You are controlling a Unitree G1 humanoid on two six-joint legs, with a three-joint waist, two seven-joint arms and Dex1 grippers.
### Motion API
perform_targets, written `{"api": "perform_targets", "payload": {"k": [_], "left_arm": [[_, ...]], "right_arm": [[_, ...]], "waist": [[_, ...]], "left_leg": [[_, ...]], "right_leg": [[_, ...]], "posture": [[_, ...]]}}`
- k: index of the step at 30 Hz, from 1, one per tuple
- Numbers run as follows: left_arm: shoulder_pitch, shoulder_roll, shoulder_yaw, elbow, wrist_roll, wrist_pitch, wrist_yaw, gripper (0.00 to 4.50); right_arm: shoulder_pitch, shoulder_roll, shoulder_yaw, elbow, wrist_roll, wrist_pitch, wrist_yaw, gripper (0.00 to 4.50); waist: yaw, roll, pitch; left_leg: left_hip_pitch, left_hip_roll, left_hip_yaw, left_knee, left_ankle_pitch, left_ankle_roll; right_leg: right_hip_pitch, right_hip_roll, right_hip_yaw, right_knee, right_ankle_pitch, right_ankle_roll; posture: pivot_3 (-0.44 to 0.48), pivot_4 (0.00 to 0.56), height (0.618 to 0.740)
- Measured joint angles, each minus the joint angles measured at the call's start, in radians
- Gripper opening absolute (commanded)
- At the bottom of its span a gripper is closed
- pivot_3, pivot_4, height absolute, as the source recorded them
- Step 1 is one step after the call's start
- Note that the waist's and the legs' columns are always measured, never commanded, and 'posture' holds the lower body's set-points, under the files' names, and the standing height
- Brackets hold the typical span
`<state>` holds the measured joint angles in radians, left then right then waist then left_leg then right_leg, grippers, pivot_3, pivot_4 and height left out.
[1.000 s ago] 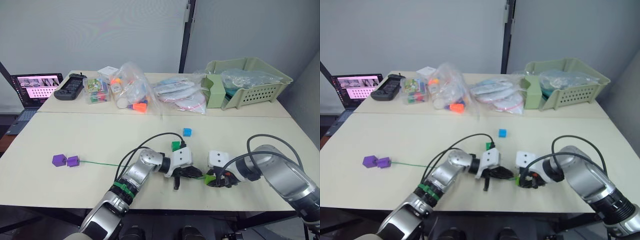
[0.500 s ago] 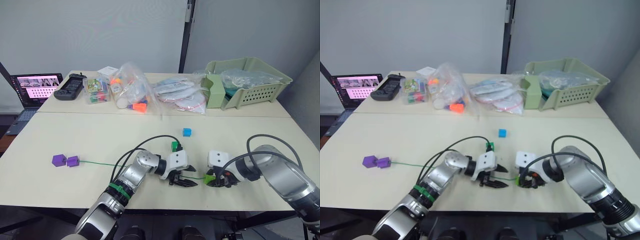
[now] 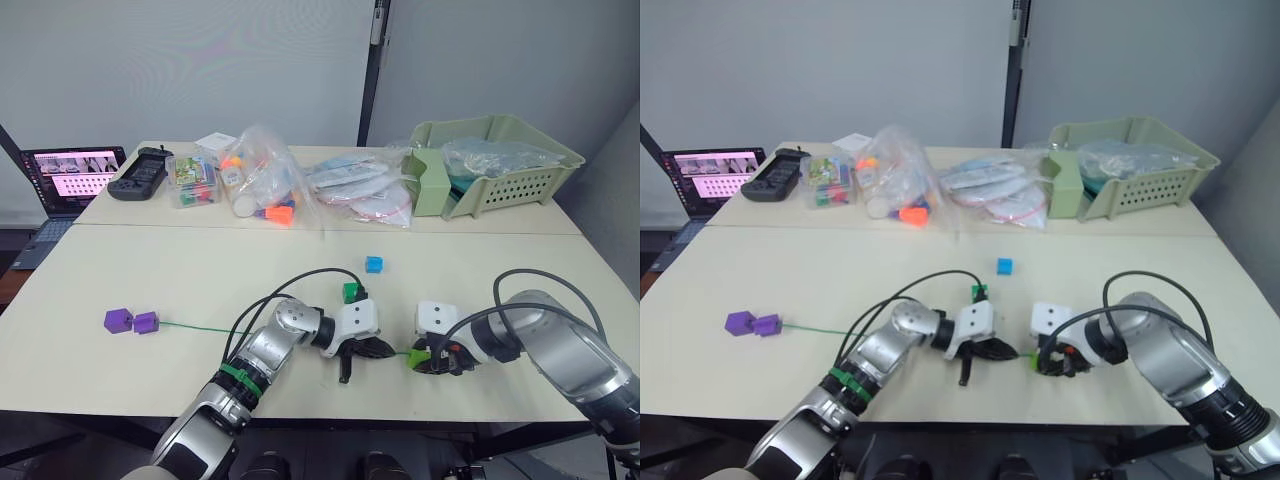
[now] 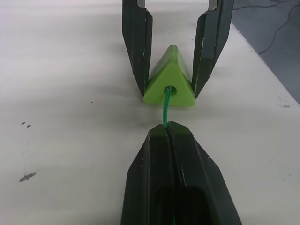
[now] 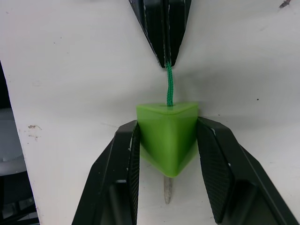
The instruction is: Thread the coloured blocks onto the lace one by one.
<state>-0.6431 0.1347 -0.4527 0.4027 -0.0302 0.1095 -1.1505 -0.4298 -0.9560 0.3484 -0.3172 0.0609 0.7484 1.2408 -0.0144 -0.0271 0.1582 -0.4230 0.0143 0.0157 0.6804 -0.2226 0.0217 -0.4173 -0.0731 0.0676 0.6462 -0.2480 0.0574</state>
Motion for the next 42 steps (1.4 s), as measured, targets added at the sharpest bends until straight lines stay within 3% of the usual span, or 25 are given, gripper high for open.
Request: {"api": "perform_targets", "payload": {"k": [18, 27, 29, 32, 35, 36, 42], "left_arm": [[-0.02, -0.056, -0.003, 0.033, 0.007, -0.001, 0.022, 0.0], [-0.021, -0.047, 0.002, 0.031, 0.004, 0.009, 0.018, 2.83], [-0.021, -0.033, 0.009, 0.017, -0.01, 0.021, 0.01, 3.49], [-0.021, -0.01, 0.024, 0.002, -0.015, 0.026, 0.0, 4.46], [-0.021, -0.003, 0.026, 0.002, -0.019, 0.026, -0.003, 4.5], [-0.021, -0.001, 0.027, 0.002, -0.022, 0.026, -0.005, 4.5], [-0.014, 0.0, 0.025, -0.015, -0.033, 0.02, -0.021, 4.5]], "right_arm": [[0.001, 0.0, 0.0, -0.003, 0.0, 0.001, -0.002, 1.26], [0.004, 0.001, 0.0, -0.008, -0.001, 0.001, -0.008, 1.26], [0.007, 0.003, -0.003, -0.01, 0.0, 0.002, -0.012, 2.31], [0.015, 0.02, -0.009, -0.024, 0.005, 0.009, -0.022, 3.27], [0.015, 0.024, -0.008, -0.034, 0.02, 0.022, -0.024, 4.29], [0.015, 0.024, -0.008, -0.04, 0.025, 0.027, -0.024, 4.46], [0.033, -0.034, -0.113, -0.111, 0.107, 0.103, -0.026, 4.46]], "waist": [[0.0, 0.0, 0.0], [-0.001, 0.0, 0.0], [-0.001, 0.0, 0.0], [-0.001, 0.0, 0.0], [0.002, 0.0, 0.0], [0.002, 0.0, 0.0], [0.007, 0.0, 0.0]], "left_leg": [[0.0, 0.0, 0.0, 0.0, 0.0, 0.0], [0.0, 0.0, 0.0, 0.0, 0.0, 0.0], [0.0, 0.0, 0.0, 0.0, 0.0, 0.0], [0.0, 0.0, -0.001, 0.0, 0.0, 0.0], [0.0, 0.0, -0.001, 0.0, 0.0, 0.0], [0.0, -0.001, -0.001, 0.0, 0.0, 0.0], [-0.002, -0.001, -0.002, 0.0, 0.0, 0.0]], "right_leg": [[0.0, 0.0, 0.0, 0.0, 0.0, 0.0], [0.0, 0.0, 0.0, 0.0, 0.0, 0.0], [0.0, 0.0, 0.0, 0.0, 0.0, 0.0], [0.0, 0.0, 0.0, 0.0, 0.0, 0.0], [0.0, -0.001, 0.0, 0.0, 0.0, 0.0], [0.0, -0.001, 0.0, 0.0, 0.0, 0.0], [-0.002, -0.002, 0.0, 0.0, 0.0, 0.0]], "posture": [[0.0, 0.15, 0.734], [0.0, 0.15, 0.734], [0.0, 0.15, 0.734], [0.0, 0.15, 0.734], [0.0, 0.15, 0.734], [0.0, 0.15, 0.734], [0.0, 0.15, 0.734]]}}
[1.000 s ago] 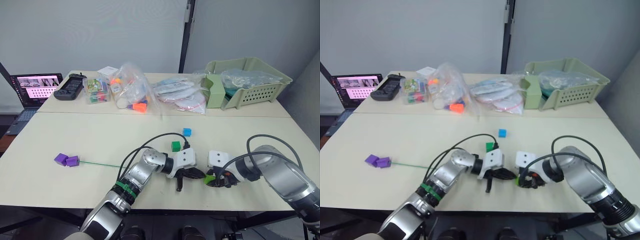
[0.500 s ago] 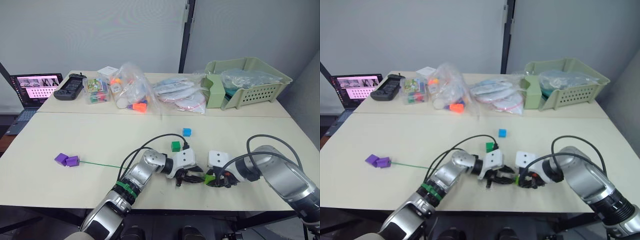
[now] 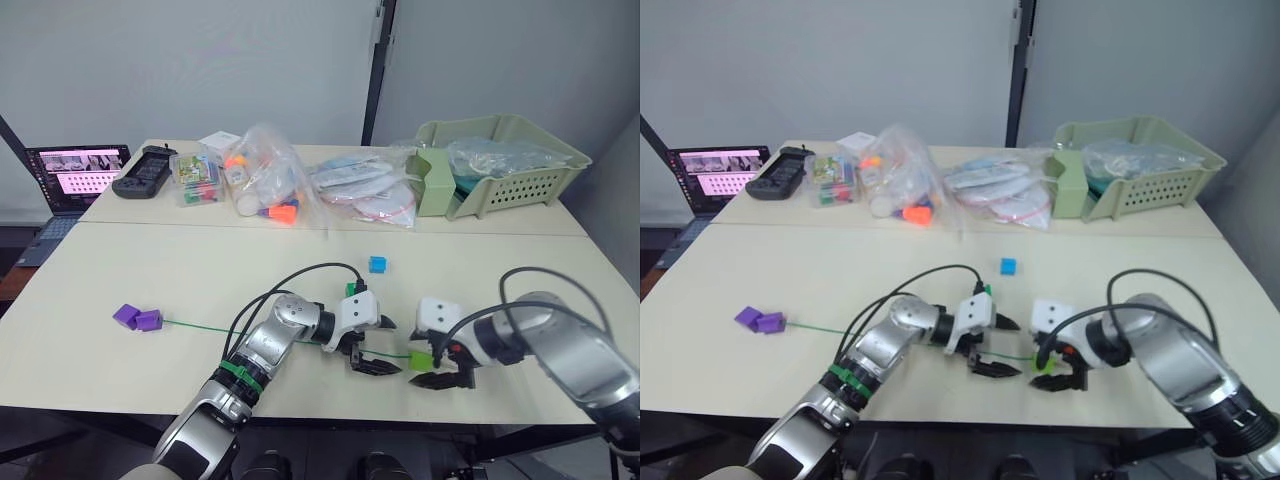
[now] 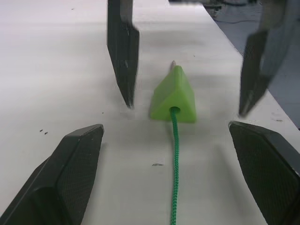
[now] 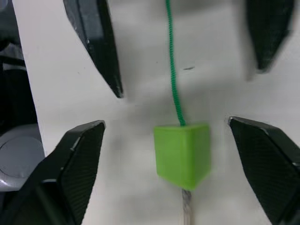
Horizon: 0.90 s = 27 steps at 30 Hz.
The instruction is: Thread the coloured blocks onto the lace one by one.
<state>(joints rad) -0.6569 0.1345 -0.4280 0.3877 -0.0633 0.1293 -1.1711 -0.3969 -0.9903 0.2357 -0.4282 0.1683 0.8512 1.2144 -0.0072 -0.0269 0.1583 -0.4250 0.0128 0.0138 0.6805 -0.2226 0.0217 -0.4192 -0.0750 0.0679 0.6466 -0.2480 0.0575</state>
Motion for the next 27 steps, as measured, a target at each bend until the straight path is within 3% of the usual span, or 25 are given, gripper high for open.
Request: {"api": "perform_targets", "payload": {"k": [5, 18, 21, 27], "left_arm": [[-0.01, -0.036, -0.011, 0.023, 0.007, -0.045, 0.005, 4.5], [-0.073, -0.136, -0.078, 0.161, 0.075, -0.109, 0.022, 4.5], [-0.097, -0.16, -0.089, 0.211, 0.111, -0.109, 0.054, 3.73], [-0.112, -0.177, -0.094, 0.242, 0.136, -0.108, 0.08, 1.7]], "right_arm": [[0.106, -0.055, -0.142, -0.078, 0.083, 0.067, -0.024, 4.46], [0.345, -0.104, -0.352, -0.231, 0.203, 0.199, -0.139, 4.46], [0.402, -0.115, -0.4, -0.254, 0.212, 0.216, -0.158, 4.5], [0.453, -0.122, -0.461, -0.282, 0.248, 0.225, -0.188, 4.5]], "waist": [[0.018, 0.0, 0.0], [0.017, -0.001, 0.0], [0.02, -0.001, 0.0], [0.019, -0.001, 0.0]], "left_leg": [[-0.001, -0.001, 0.001, 0.0, 0.0, 0.0], [-0.001, 0.0, 0.004, 0.0, 0.0, 0.0], [-0.001, -0.001, 0.005, 0.0, 0.0, 0.0], [-0.001, -0.001, 0.005, 0.0, 0.0, 0.0]], "right_leg": [[0.0, -0.001, 0.0, -0.001, 0.0, 0.0], [0.0, 0.001, 0.0, -0.002, 0.0, 0.0], [0.001, 0.0, 0.0, -0.002, 0.0, 0.001], [0.002, 0.0, 0.0, -0.003, 0.0, 0.001]], "posture": [[0.0, 0.15, 0.734], [0.0, 0.15, 0.734], [0.0, 0.15, 0.734], [0.0, 0.15, 0.734]]}}
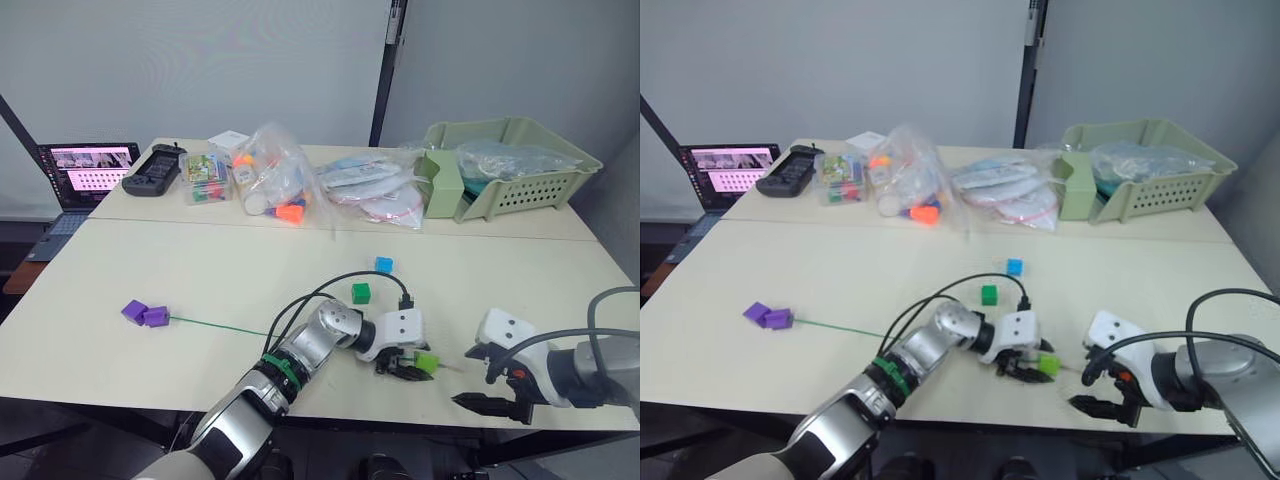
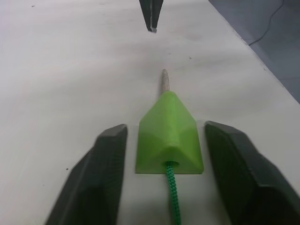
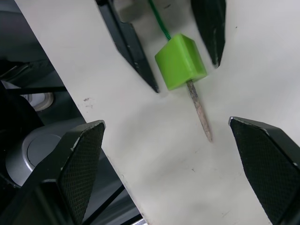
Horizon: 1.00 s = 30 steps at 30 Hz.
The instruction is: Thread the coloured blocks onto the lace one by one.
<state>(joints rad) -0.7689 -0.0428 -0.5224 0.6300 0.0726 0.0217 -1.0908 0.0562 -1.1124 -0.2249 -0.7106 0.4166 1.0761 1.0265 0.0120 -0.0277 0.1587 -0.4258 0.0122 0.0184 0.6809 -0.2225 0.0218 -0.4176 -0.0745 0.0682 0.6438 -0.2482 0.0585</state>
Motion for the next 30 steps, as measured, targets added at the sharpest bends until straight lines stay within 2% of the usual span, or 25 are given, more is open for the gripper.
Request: {"api": "perform_targets", "payload": {"k": [1, 8, 15, 20, 25, 27, 28, 29, 30], "left_arm": [[0.0, 0.0, 0.001, 0.0, 0.0, -0.001, 0.001, 1.4], [0.001, 0.018, 0.002, -0.009, 0.0, 0.001, 0.0, 1.37], [0.033, 0.083, 0.006, -0.086, -0.007, 0.023, -0.024, 1.37], [0.04, 0.095, 0.007, -0.102, -0.015, 0.029, -0.027, 1.37], [0.04, 0.085, 0.007, -0.104, -0.015, 0.043, -0.018, 1.37], [0.04, 0.084, 0.007, -0.103, -0.015, 0.046, -0.015, 1.37], [0.04, 0.084, 0.007, -0.104, -0.015, 0.046, -0.015, 1.37], [0.04, 0.084, 0.007, -0.103, -0.015, 0.046, -0.014, 1.37], [0.04, 0.086, 0.007, -0.104, -0.016, 0.046, -0.014, 1.37]], "right_arm": [[0.004, 0.0, -0.003, 0.0, 0.001, 0.0, -0.004, 4.5], [-0.002, 0.007, 0.008, 0.017, 0.0, -0.058, -0.039, 4.5], [-0.072, 0.037, 0.168, 0.143, -0.055, -0.194, -0.078, 4.5], [-0.157, 0.081, 0.296, 0.238, -0.112, -0.268, -0.092, 4.5], [-0.196, 0.088, 0.337, 0.294, -0.123, -0.276, -0.076, 2.99], [-0.197, 0.082, 0.337, 0.302, -0.123, -0.276, -0.067, 2.1], [-0.197, 0.082, 0.337, 0.304, -0.123, -0.276, -0.067, 2.1], [-0.197, 0.082, 0.337, 0.306, -0.122, -0.276, -0.066, 1.59], [-0.197, 0.082, 0.337, 0.309, -0.121, -0.276, -0.065, 1.26]], "waist": [[0.0, 0.0, 0.0], [-0.003, 0.0, 0.0], [-0.008, 0.0, 0.0], [-0.009, 0.0, 0.0], [-0.009, 0.0, 0.0], [-0.007, 0.0, 0.0], [-0.007, 0.0, 0.0], [-0.007, 0.0, 0.0], [-0.007, 0.0, 0.0]], "left_leg": [[0.0, 0.0, 0.0, 0.0, 0.0, 0.0], [0.0, 0.0, 0.0, 0.0, 0.0, 0.0], [0.001, 0.001, 0.0, 0.0, 0.0, 0.0], [0.001, 0.001, 0.0, 0.0, 0.0, 0.0], [0.002, 0.001, 0.001, 0.0, 0.0, 0.0], [0.003, 0.001, 0.0, 0.0, 0.0, 0.0], [0.003, 0.001, 0.0, 0.0, 0.0, 0.0], [0.004, 0.001, 0.0, 0.0, 0.0, 0.0], [0.005, 0.001, 0.0, 0.0, 0.0, 0.0]], "right_leg": [[0.0, 0.0, 0.0, 0.0, 0.0, 0.0], [0.0, 0.0, 0.0, 0.0, 0.0, 0.0], [0.0, 0.001, 0.0, 0.0, 0.0, 0.0], [0.0, 0.001, 0.0, 0.0, 0.0, 0.0], [0.002, 0.001, 0.0, 0.0, 0.0, 0.0], [0.004, 0.001, 0.0, -0.001, 0.0, 0.0], [0.004, 0.001, 0.0, -0.001, 0.0, 0.0], [0.006, 0.001, 0.0, -0.001, 0.0, 0.0], [0.007, 0.001, -0.001, -0.002, 0.0, 0.0]], "posture": [[0.0, 0.15, 0.734], [0.0, 0.15, 0.734], [0.0, 0.15, 0.734], [0.0, 0.15, 0.734], [0.0, 0.15, 0.734], [0.0, 0.15, 0.734], [0.0, 0.15, 0.734], [0.0, 0.15, 0.734], [0.0, 0.15, 0.734]]}}
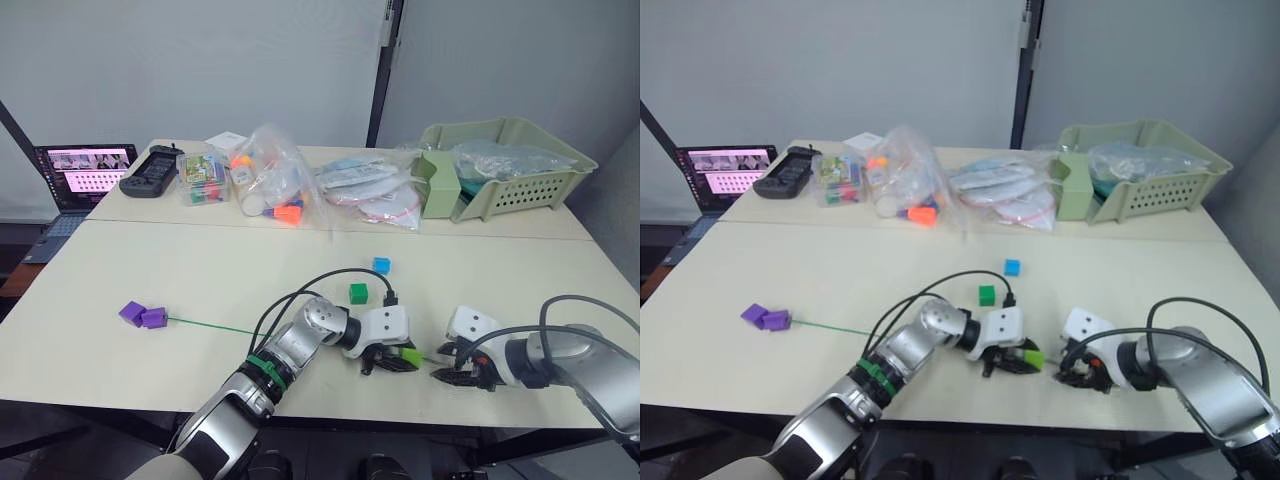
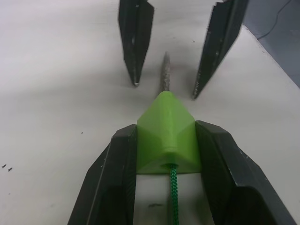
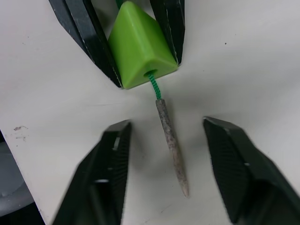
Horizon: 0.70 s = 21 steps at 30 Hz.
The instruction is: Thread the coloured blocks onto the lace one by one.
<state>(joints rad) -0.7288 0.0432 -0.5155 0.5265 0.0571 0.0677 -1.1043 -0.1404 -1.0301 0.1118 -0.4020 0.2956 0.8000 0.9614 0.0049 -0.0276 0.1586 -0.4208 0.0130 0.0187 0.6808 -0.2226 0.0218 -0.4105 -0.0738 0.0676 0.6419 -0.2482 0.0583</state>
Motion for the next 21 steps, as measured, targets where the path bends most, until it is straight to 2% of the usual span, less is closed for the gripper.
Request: {"api": "perform_targets", "payload": {"k": [3, 4, 8, 13, 21], "left_arm": [[0.001, 0.006, 0.003, 0.0, -0.003, -0.005, 0.001, 1.37], [0.002, 0.007, 0.005, 0.0, -0.003, -0.006, 0.001, 1.37], [0.027, 0.02, 0.024, -0.016, -0.022, -0.008, -0.008, 1.37], [0.038, 0.087, 0.05, -0.084, -0.029, -0.036, -0.025, 1.37], [0.044, 0.308, 0.207, -0.124, -0.101, -0.043, -0.057, 1.37]], "right_arm": [[-0.006, 0.004, 0.003, 0.013, 0.0, -0.007, 0.0, 0.17], [-0.006, 0.004, 0.003, 0.015, 0.0, -0.009, 0.0, 0.02], [-0.028, 0.005, 0.018, 0.025, -0.004, -0.011, -0.001, 0.0], [-0.055, -0.004, 0.041, 0.017, -0.006, -0.006, 0.03, 0.0], [-0.147, -0.04, 0.068, -0.027, 0.006, 0.017, 0.11, 0.0]], "waist": [[0.0, 0.0, 0.0], [0.0, 0.0, 0.0], [-0.002, 0.0, 0.0], [-0.003, 0.0, 0.0], [-0.011, 0.0, 0.0]], "left_leg": [[0.002, 0.0, 0.0, 0.0, 0.0, 0.0], [0.002, 0.0, 0.0, 0.0, 0.0, 0.0], [0.005, 0.0, 0.0, 0.0, 0.0, 0.0], [0.005, 0.0, 0.0, -0.001, 0.0, 0.0], [0.005, 0.001, -0.005, -0.002, 0.0, 0.0]], "right_leg": [[0.002, 0.0, 0.0, -0.001, 0.0, 0.0], [0.003, 0.0, 0.0, -0.001, 0.0, 0.0], [0.005, 0.0, 0.0, -0.001, 0.0, 0.0], [0.004, 0.0, 0.0, -0.001, 0.0, 0.0], [0.004, 0.0, -0.001, -0.001, 0.0, 0.0]], "posture": [[0.0, 0.15, 0.734], [0.0, 0.15, 0.734], [0.0, 0.15, 0.734], [0.0, 0.15, 0.734], [0.0, 0.15, 0.734]]}}
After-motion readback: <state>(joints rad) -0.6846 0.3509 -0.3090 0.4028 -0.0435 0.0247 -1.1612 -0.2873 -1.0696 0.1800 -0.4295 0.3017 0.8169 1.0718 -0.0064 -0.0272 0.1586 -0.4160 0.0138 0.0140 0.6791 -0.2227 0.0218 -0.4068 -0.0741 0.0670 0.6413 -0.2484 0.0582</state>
